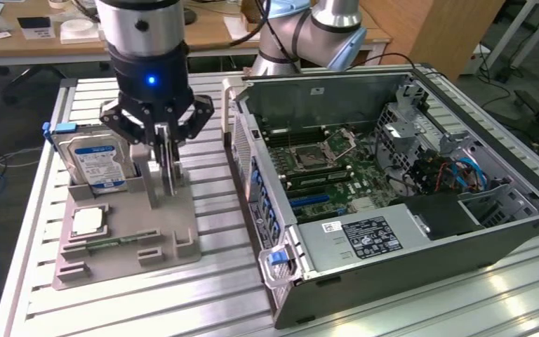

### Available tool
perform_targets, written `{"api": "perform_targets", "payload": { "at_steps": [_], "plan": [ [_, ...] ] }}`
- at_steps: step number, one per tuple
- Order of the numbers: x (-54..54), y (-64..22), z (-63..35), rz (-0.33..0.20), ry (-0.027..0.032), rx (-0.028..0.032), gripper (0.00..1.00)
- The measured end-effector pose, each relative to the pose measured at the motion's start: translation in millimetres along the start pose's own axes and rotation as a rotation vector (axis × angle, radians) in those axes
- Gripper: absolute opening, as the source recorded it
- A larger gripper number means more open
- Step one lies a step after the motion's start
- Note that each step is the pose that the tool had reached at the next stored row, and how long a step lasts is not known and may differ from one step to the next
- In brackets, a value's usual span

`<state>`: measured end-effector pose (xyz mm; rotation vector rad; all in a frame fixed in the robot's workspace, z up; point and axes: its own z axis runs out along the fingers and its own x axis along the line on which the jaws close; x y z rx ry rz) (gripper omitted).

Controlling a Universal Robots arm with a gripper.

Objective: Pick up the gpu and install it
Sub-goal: 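Pick up the gpu and move the gpu toward the slot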

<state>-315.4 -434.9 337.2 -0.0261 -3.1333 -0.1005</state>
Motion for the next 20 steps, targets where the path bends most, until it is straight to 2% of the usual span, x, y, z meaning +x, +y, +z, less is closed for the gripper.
{"api": "perform_targets", "payload": {
  "at_steps": [16, 20],
  "plan": [
    [0.5, 4.6, -72.4, 0.000, 0.0001, -0.0003, 0.28],
    [0.6, 5.4, -85.3, 0.000, 0.0000, -0.0014, 0.28]
  ]
}}
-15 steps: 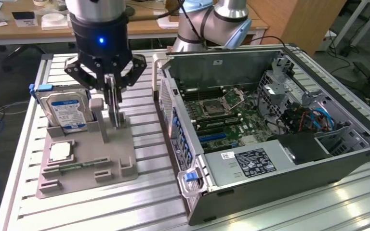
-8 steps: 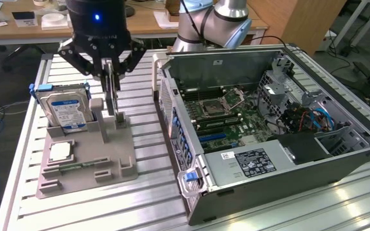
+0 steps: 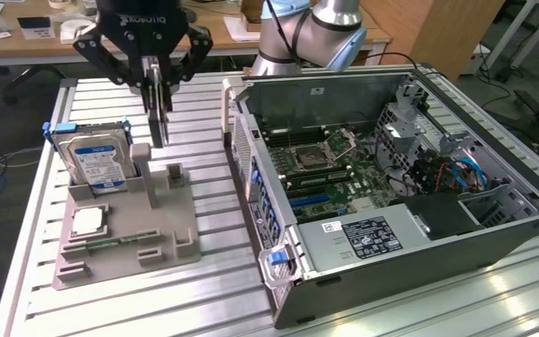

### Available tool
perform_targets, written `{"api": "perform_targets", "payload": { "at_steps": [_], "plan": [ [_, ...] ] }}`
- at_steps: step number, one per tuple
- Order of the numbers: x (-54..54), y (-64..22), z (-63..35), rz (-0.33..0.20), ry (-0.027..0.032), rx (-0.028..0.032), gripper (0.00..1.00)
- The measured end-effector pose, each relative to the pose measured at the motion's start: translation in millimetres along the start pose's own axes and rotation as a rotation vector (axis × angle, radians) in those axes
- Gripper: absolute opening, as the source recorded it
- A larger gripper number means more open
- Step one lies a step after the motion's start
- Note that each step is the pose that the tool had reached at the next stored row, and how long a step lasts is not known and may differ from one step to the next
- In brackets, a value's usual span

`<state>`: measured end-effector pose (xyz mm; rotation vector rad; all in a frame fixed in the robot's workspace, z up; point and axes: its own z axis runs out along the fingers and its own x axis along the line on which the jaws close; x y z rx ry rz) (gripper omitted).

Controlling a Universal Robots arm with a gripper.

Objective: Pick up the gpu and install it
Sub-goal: 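Pick up the gpu and move the gpu toward the slot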

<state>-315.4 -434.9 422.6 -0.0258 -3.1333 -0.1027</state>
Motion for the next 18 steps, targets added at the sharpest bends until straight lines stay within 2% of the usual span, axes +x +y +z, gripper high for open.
{"api": "perform_targets", "payload": {
  "at_steps": [4, 12, 18],
  "plan": [
    [-2.8, 0.0, -0.5, 0.000, 0.0002, -0.0001, 0.28],
    [-36.9, 0.7, -0.4, 0.000, 0.0001, -0.0002, 0.28],
    [-61.3, 1.0, -0.3, 0.000, 0.0002, -0.0083, 0.28]
  ]
}}
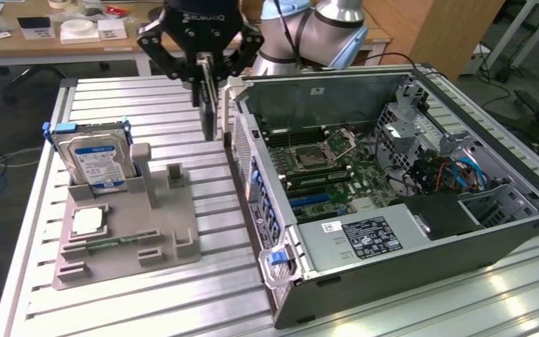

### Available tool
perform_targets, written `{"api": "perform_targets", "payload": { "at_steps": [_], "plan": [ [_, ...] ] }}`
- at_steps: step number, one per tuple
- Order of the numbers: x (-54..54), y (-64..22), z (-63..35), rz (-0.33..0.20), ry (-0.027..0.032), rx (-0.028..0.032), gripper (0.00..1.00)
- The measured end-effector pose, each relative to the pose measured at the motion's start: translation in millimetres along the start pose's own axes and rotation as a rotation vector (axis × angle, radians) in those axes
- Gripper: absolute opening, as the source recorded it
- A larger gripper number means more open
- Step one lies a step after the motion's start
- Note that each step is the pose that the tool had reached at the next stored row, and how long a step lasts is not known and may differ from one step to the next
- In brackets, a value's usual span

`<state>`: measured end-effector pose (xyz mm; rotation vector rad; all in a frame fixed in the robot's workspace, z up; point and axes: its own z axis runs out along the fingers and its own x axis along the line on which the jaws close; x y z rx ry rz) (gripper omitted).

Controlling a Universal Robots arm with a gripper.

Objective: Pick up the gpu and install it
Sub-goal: 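Pick up the gpu and move the gpu toward the slot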

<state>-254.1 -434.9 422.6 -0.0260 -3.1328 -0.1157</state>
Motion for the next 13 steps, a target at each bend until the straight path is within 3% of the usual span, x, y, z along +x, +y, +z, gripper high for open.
{"api": "perform_targets", "payload": {
  "at_steps": [13],
  "plan": [
    [-59.1, 0.9, 1.2, 0.000, -0.0004, -0.0010, 0.28]
  ]
}}
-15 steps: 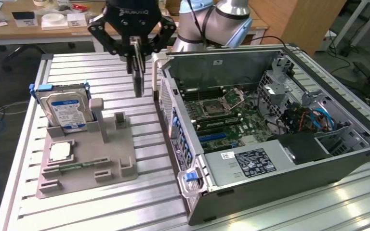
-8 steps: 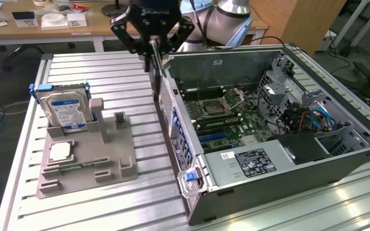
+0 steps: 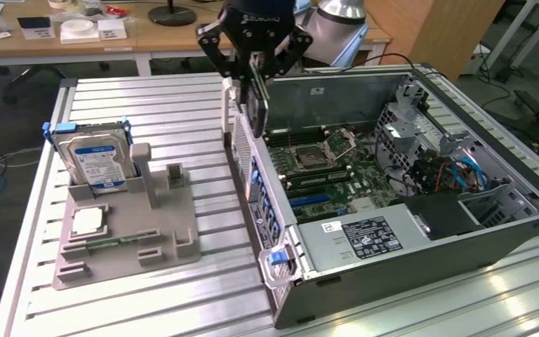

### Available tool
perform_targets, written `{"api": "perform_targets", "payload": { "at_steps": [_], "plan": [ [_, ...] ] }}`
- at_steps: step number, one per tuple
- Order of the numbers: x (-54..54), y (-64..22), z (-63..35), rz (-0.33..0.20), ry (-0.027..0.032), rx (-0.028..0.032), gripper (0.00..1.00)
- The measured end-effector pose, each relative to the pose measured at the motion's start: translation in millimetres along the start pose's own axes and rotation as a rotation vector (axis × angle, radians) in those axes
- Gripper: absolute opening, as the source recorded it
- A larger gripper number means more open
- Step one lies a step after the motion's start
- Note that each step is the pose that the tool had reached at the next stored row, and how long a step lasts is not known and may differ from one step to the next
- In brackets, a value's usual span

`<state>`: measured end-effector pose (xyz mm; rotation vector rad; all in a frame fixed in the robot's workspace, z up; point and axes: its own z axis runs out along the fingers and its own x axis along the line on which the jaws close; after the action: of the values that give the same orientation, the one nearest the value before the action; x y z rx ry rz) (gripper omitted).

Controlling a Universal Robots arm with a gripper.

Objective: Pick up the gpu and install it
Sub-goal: 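Pick up the gpu and move the gpu toward the slot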

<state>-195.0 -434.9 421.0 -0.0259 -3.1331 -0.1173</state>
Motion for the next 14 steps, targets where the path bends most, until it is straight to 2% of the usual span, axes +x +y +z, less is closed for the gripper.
{"api": "perform_targets", "payload": {
  "at_steps": [14],
  "plan": [
    [-63.7, 0.9, 2.0, -0.001, -0.0052, 0.0000, 0.28]
  ]
}}
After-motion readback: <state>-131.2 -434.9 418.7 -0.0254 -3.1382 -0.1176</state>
